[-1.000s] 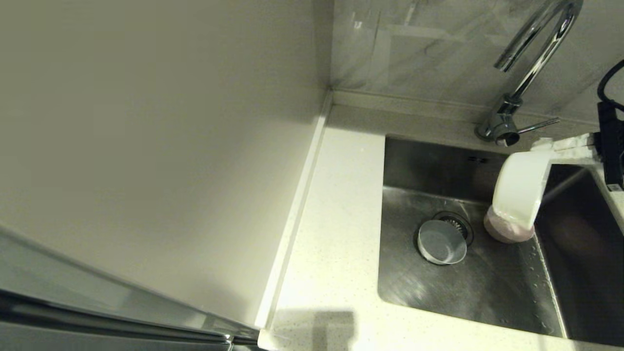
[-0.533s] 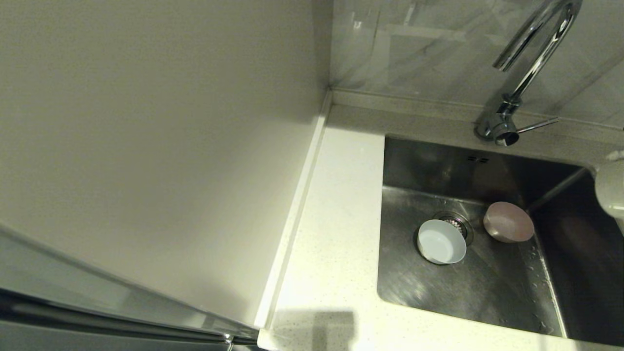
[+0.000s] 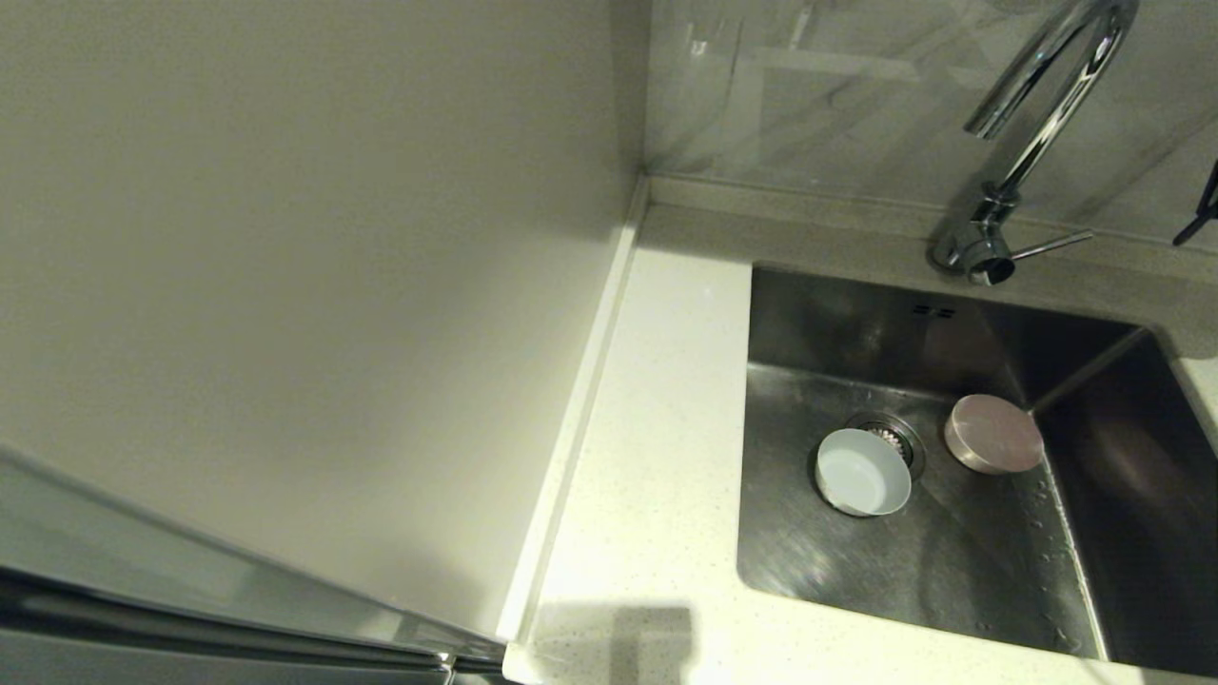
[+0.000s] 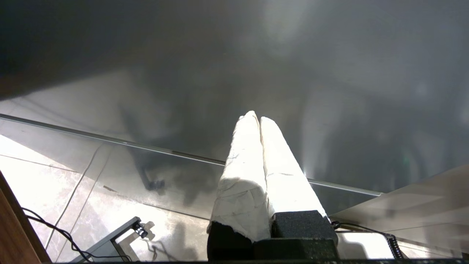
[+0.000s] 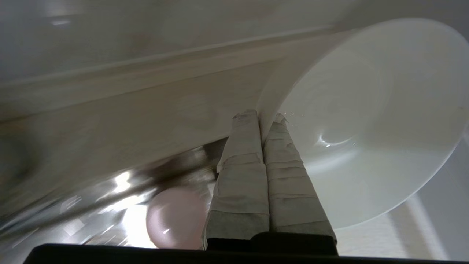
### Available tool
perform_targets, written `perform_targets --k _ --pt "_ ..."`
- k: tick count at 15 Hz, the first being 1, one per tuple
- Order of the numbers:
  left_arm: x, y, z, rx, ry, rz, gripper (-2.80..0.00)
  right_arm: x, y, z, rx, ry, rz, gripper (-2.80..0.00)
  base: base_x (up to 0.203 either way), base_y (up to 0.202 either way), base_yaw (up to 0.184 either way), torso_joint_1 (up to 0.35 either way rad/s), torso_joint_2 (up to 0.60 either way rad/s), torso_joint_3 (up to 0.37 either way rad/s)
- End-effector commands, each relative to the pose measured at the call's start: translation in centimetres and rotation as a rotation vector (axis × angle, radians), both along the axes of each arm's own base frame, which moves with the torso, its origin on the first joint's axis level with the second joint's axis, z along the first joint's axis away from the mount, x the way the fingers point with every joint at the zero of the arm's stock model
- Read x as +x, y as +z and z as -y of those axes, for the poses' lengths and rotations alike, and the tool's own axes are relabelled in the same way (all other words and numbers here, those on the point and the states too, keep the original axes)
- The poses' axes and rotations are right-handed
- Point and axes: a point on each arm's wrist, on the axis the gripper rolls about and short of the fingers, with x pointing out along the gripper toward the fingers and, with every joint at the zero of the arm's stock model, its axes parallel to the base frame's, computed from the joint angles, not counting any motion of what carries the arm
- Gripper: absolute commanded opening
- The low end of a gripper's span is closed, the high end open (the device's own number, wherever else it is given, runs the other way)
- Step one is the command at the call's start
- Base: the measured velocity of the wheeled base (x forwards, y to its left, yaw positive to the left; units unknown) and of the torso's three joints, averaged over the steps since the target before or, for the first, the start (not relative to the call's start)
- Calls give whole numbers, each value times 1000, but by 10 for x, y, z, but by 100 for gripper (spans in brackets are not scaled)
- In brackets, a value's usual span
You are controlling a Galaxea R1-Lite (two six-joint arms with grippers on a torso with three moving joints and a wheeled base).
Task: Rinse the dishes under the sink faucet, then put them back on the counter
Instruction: Put a bowl back to the table from the sink
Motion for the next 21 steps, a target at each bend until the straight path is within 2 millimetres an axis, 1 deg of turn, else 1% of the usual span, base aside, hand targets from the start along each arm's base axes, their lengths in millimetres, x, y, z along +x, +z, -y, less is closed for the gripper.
perform_targets --k 1,3,5,6,8,12,13,21 --pt "0 0 0 -1 1 5 -280 24 -25 24 3 -86 -53 -280 0 0 0 0 0 0" --pt "0 0 0 -1 0 4 -280 32 -34 45 -30 -150 -30 -280 0 0 0 0 0 0" --pt "0 0 0 -1 1 4 -280 37 -44 70 -125 -214 -42 -280 0 0 0 0 0 0" --pt "0 0 0 -1 1 4 -280 37 -50 76 -135 -237 -50 -280 0 0 0 0 0 0" --pt "0 0 0 -1 -1 4 -280 34 -64 83 -119 -253 -91 -280 0 0 0 0 0 0" --pt "0 0 0 -1 1 4 -280 22 -91 82 -72 -257 -190 -280 0 0 0 0 0 0" --pt "0 0 0 -1 2 4 -280 20 -95 81 -64 -257 -204 -280 0 0 0 0 0 0" --pt "0 0 0 1 1 4 -280 21 -116 77 -38 -243 -270 -280 0 0 0 0 0 0"
